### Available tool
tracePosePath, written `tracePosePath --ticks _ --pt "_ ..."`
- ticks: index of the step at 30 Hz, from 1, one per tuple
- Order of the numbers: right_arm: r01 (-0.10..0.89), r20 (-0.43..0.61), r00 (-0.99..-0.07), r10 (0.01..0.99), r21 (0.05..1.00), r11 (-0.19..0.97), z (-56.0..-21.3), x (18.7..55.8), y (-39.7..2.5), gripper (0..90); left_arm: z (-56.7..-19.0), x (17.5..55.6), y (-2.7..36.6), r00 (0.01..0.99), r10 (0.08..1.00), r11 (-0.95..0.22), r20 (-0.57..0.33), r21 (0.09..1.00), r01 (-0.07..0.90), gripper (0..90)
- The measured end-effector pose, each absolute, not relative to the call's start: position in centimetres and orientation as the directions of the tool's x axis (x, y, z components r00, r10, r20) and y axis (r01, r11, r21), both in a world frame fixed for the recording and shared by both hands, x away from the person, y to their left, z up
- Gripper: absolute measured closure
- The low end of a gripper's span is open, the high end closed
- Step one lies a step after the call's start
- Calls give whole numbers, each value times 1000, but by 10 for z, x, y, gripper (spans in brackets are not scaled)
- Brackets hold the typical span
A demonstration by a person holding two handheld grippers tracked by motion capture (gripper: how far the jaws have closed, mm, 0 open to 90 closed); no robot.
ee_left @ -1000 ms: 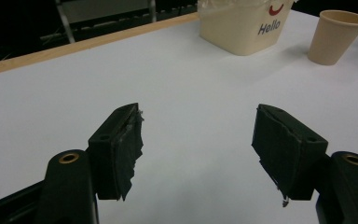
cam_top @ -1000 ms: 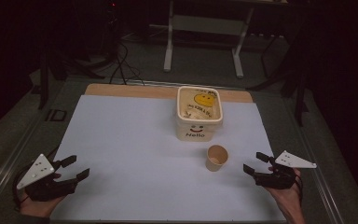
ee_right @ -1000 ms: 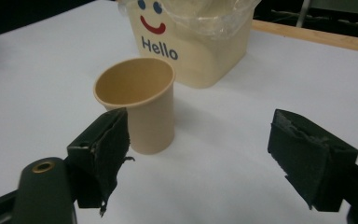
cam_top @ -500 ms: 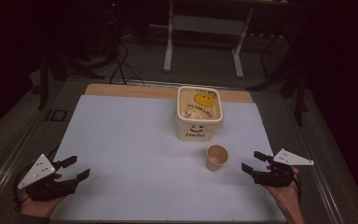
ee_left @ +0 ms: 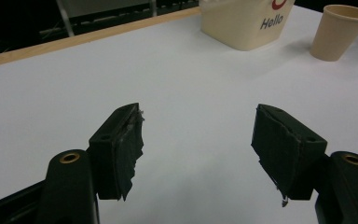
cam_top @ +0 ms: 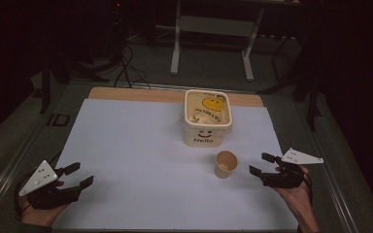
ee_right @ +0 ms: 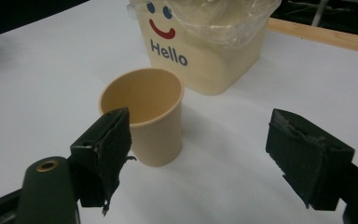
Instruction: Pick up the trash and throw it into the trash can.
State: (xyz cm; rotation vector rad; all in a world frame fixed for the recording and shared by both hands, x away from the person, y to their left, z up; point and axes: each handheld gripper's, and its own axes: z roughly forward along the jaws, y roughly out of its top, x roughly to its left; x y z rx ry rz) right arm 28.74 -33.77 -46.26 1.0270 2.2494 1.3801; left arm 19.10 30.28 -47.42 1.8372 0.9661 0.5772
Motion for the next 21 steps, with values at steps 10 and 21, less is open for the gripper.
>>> tracePosePath --ticks 10,21 --pt "393 72 -724 686 861 324 -446 301 -327 207 -475 191 303 574 819 -238 -22 897 373 332" --pt "371 44 -762 646 847 380 -426 316 -311 203 -475 191 303 575 818 -242 -20 895 374 333"
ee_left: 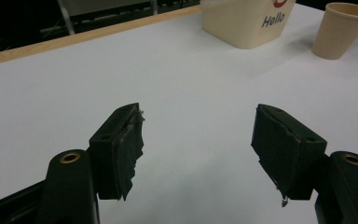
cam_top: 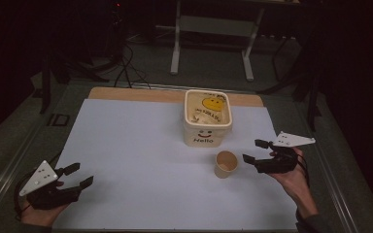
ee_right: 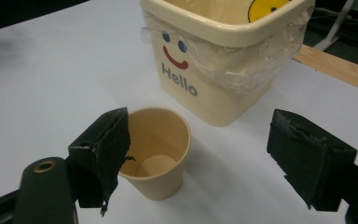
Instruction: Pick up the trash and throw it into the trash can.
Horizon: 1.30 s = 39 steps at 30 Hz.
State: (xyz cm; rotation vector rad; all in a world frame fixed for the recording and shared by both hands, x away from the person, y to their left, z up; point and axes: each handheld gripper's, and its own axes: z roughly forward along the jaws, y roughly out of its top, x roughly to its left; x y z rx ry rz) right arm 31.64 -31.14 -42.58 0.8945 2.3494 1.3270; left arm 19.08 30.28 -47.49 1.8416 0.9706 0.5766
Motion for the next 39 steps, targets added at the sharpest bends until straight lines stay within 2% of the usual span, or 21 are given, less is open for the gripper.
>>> tracePosePath --ticks 23,39 --pt "360 23 -805 593 813 458 -404 346 -283 201 -475 191 303 578 816 -240 -23 896 374 334" --pt "349 -49 -859 510 673 652 -396 358 -256 104 -476 191 303 580 814 -240 -26 895 376 334"
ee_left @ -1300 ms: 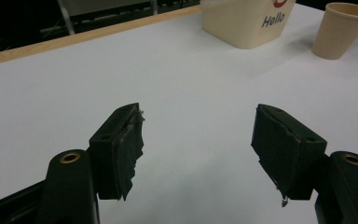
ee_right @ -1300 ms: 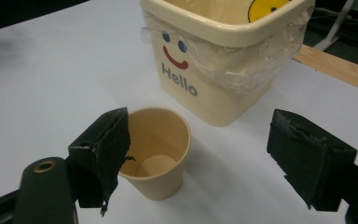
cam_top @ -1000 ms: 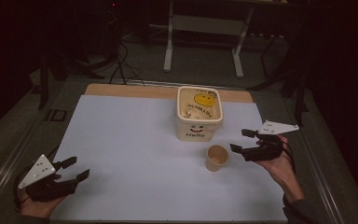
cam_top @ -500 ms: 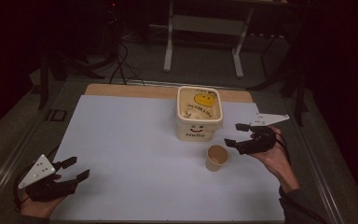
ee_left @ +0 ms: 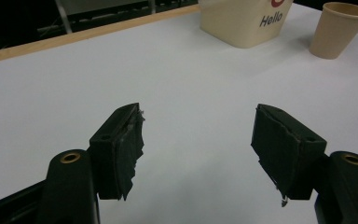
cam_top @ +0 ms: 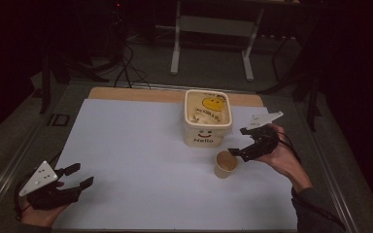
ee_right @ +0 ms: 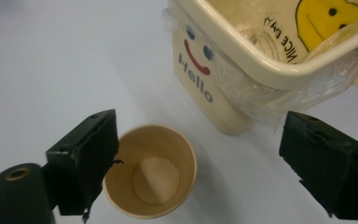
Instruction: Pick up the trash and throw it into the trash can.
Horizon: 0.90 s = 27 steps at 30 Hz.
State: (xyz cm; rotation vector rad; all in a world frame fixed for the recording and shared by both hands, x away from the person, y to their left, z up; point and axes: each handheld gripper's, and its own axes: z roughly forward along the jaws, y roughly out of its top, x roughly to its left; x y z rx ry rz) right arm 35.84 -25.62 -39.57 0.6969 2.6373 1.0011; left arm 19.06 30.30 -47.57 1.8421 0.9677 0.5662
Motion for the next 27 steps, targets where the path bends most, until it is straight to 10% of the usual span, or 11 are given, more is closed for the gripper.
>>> tracePosePath --ticks 27 --pt "321 -72 -916 394 455 831 -398 368 -228 94 -476 190 303 581 813 -239 -27 895 377 333"
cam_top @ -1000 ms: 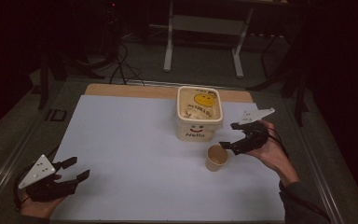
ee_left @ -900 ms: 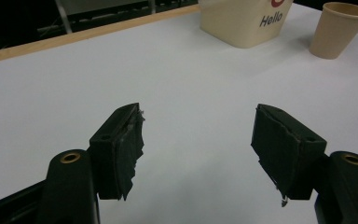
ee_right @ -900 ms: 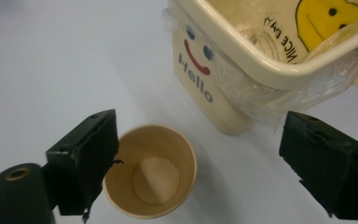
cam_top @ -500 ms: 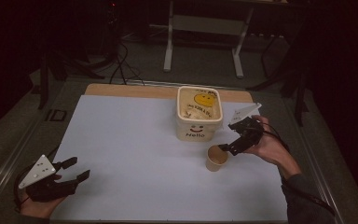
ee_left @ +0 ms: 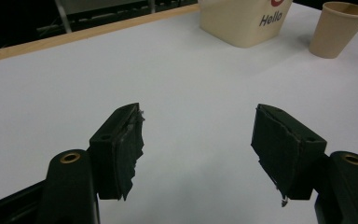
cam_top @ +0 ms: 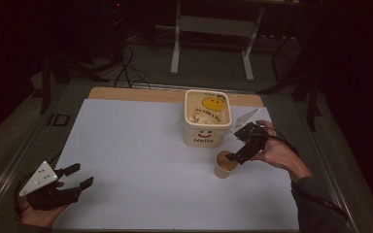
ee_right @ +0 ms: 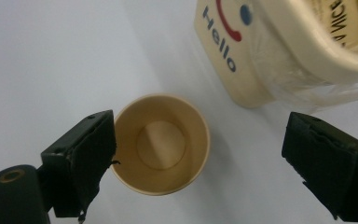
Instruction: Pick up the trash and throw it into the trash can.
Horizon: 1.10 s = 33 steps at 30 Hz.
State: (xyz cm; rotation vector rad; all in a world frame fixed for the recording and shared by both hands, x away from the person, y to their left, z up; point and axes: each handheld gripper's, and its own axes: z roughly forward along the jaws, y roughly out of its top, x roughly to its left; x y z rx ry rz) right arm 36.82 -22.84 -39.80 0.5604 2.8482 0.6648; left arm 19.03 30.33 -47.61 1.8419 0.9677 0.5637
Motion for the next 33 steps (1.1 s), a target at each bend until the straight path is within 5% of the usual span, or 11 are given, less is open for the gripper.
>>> tracePosePath --ticks 33 --pt "294 15 -954 301 264 919 -433 367 -207 94 -477 190 304 583 812 -243 -28 892 382 334"
